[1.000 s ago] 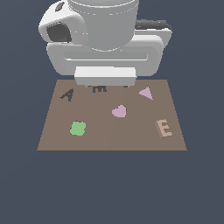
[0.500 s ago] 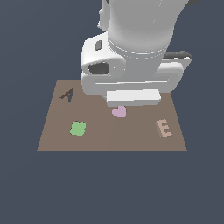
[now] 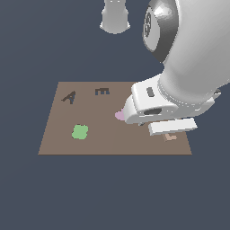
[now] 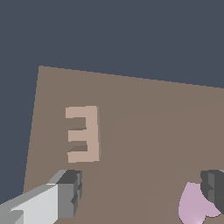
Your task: Insert a designated object into the corresponding slot on a board.
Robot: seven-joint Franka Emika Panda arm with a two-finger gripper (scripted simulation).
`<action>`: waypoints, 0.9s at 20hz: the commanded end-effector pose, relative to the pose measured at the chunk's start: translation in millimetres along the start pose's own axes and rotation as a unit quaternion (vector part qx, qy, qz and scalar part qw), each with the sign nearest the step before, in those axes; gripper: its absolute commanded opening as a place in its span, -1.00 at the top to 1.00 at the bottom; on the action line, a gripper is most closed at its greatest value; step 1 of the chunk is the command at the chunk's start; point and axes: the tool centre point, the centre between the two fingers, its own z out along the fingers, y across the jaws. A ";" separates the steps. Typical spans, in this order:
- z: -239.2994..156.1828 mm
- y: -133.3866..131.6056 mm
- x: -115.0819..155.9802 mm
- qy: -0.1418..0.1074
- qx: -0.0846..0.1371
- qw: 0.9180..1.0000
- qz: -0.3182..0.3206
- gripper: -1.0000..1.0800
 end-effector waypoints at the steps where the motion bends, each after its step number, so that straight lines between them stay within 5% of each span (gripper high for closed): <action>1: 12.4 -16.2 7.8 0.000 0.000 1.000 -0.008 -0.92; 9: 34.6 -46.1 21.2 -0.001 0.000 1.000 -0.023 -0.92; 18: 37.9 -50.9 23.3 -0.002 0.000 1.000 -0.026 -0.92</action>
